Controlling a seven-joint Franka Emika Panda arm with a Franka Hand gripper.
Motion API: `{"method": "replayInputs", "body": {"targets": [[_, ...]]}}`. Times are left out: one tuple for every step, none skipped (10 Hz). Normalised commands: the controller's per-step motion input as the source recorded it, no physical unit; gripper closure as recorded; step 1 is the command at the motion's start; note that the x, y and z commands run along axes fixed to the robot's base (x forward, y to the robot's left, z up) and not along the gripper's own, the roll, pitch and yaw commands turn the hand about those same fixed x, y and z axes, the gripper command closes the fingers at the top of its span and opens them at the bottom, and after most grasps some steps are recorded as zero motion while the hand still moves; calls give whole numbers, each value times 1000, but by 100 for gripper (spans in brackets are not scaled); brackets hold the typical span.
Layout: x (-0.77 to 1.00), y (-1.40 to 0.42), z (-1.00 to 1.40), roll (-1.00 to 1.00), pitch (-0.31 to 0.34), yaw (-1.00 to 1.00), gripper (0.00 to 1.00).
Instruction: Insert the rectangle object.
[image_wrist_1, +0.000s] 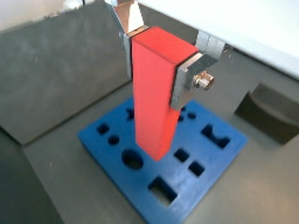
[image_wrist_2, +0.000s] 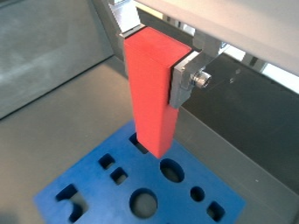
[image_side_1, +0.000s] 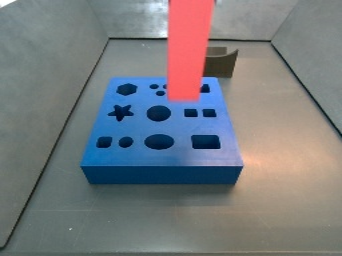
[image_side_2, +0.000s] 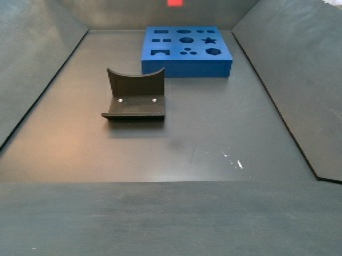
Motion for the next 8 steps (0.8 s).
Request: {"method": "replayInputs", "body": {"targets": [[960,-409,-651,206,16,0,100],[951,-374,-634,199,39,0,100],[637,-171,-566,114,4,0,100],[237,-9,-431,89,0,-26,100],[3,0,-369,136,0,0,100],[117,0,-357,70,6,0,100],[234,0,-294,16,9,0,100],[149,43,-249,20,17,0,100]]}}
